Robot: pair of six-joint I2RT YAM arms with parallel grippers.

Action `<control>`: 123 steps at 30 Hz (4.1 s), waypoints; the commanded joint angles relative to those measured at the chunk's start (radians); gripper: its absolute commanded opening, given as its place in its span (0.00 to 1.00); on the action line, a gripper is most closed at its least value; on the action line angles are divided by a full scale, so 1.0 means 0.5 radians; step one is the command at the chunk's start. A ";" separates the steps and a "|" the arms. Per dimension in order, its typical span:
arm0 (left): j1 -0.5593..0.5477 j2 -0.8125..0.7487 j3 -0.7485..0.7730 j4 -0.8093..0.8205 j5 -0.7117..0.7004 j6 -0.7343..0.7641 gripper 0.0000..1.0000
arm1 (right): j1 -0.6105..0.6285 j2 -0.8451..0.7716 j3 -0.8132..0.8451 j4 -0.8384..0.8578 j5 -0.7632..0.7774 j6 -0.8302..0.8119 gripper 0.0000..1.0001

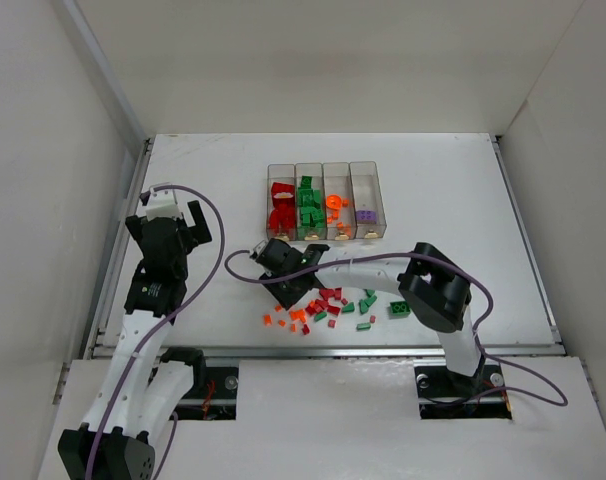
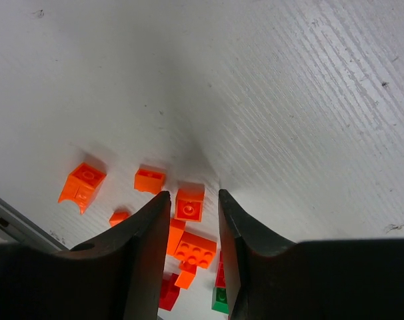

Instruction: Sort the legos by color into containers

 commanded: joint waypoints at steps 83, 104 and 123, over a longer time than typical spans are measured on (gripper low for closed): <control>-1.359 1.143 -0.062 -0.928 1.319 2.894 0.32 | -1.099 -0.535 -0.034 0.117 0.160 0.056 0.65; -1.016 1.176 0.701 -1.165 1.767 2.613 0.00 | -1.326 -0.701 -0.160 0.288 -0.150 0.145 0.65; -0.954 2.643 2.226 -0.093 1.595 1.209 0.09 | -1.651 -0.603 -0.019 0.362 -0.221 0.047 0.65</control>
